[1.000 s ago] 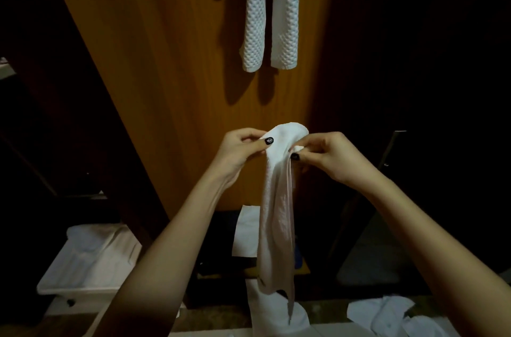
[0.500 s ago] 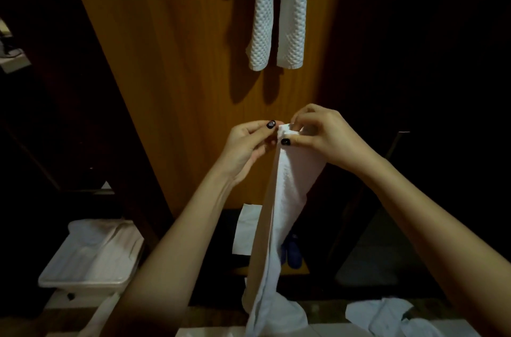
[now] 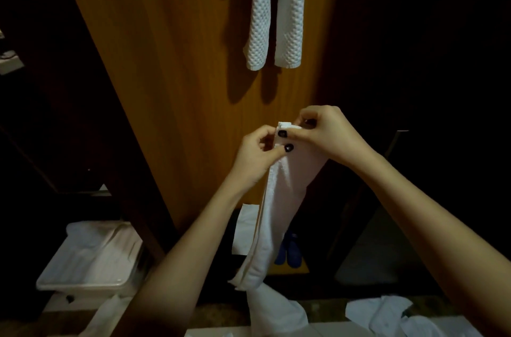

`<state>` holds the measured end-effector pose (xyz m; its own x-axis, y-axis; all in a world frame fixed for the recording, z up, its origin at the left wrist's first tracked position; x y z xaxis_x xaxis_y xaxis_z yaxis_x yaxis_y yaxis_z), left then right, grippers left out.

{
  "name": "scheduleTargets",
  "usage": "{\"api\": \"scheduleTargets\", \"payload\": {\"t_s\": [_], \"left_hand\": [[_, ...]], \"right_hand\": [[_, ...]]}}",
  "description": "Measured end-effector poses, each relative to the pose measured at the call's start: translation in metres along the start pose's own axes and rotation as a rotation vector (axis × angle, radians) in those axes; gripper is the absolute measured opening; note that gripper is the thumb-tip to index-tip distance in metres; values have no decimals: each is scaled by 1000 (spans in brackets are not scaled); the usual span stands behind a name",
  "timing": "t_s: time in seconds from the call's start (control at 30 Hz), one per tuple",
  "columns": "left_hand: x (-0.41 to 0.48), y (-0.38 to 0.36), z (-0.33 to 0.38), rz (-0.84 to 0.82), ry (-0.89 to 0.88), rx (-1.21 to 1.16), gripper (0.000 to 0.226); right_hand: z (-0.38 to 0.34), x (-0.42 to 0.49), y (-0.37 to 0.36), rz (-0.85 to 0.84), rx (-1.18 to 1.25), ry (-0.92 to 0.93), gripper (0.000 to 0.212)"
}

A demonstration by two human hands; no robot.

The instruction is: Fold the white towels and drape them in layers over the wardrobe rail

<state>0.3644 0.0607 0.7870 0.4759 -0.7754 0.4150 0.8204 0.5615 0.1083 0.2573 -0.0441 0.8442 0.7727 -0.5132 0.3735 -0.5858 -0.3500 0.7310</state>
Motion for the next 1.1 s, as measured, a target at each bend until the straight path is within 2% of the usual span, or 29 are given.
{"api": "scheduleTargets", "payload": {"t_s": [0.13, 0.2, 0.3, 0.43, 0.6, 0.67, 0.73, 0.83, 0.93, 1.1], "left_hand": [[8, 12, -9, 141, 31, -142, 14], [12, 16, -14, 144, 70, -197, 11], [14, 17, -18, 98, 82, -143, 11], [14, 22, -19, 101, 12, -59, 17], [23, 18, -5, 47, -115, 126, 13], [28, 19, 2, 78, -108, 83, 20], [31, 20, 6, 96, -85, -15, 21], [34, 17, 8, 86, -73, -82, 17], [33, 15, 8, 77, -51, -104, 15], [29, 17, -2, -29, 68, -190, 12]], "right_hand": [[19, -4, 21, -136, -96, -1, 23], [32, -10, 22, -169, -66, -46, 22], [38, -15, 15, -123, 29, -47, 20], [29, -11, 9, -96, 35, 5, 32], [19, 4, 9, 88, 115, -50, 36], [15, 7, 7, 174, 220, -67, 28], [14, 6, 3, 225, 478, -132, 27], [21, 1, -7, 89, 768, -282, 34], [27, -5, -12, -65, 797, -302, 23], [27, -3, -9, 65, 799, -252, 24]]}}
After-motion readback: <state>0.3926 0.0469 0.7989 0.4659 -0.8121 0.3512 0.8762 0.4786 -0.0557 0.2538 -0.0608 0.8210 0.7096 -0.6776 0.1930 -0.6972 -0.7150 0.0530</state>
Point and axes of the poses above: each hand's wrist, its own x-axis towards the middle knuckle, its own y-axis out of the back of the hand, z = x × y, the point moved 3 cm from there along x, towards the middle knuckle, and after that the axes turned 4 degrees about -y, right-handed, at the moved point
